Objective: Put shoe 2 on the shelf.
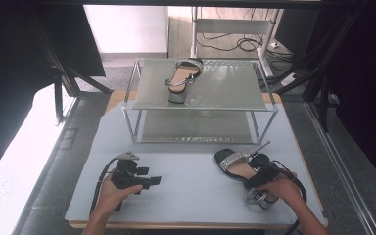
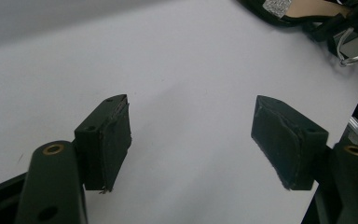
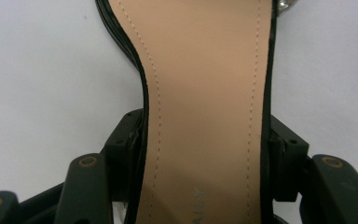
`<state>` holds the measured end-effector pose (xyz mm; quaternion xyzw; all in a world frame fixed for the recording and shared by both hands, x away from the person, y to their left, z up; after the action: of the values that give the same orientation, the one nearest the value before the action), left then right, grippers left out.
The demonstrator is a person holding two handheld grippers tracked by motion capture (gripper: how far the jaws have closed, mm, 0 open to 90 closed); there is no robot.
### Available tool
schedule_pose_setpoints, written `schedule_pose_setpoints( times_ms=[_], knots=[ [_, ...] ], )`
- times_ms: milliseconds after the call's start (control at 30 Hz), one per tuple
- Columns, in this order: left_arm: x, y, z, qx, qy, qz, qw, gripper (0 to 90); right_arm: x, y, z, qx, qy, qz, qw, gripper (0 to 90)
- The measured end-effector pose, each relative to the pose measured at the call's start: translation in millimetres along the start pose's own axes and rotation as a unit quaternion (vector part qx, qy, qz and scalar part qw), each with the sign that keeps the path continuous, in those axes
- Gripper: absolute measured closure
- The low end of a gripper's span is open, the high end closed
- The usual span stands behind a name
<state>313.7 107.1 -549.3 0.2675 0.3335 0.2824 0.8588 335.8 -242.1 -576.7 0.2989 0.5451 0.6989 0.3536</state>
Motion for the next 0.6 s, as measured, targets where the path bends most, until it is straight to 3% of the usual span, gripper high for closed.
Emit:
schedule_pose_setpoints(
  times_ms=[167, 367, 600],
  knots=[
    [1.5, 1.2, 0.4, -0.002, 0.001, 0.001, 1.0000, 28.7, -2.0, 8.0, 2.6, -0.047, -0.038, 0.051, 0.9969, 41.3],
    [1.5, 0.0, -0.6, 0.000, 0.003, 0.001, 1.0000, 28.7, 1.2, 22.5, 2.2, -0.086, -0.052, 0.091, 0.9907, 41.5],
    [1.8, 2.0, -0.2, -0.003, 0.005, 0.000, 1.0000, 28.7, 5.4, 47.5, 3.2, -0.137, -0.052, 0.117, 0.9822, 41.5]
  ],
)
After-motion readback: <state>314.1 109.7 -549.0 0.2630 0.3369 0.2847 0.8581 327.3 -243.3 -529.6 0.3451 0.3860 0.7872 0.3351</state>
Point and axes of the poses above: each handheld gripper's, and its own axes: y roughly backward along the jaws, z roughly out of its top, x roughly to its left, the point moved 10 cm from there along -y, roughly forward along the jaws, and after that the axes turned 2 degrees about -z, right-handed, at the moved point
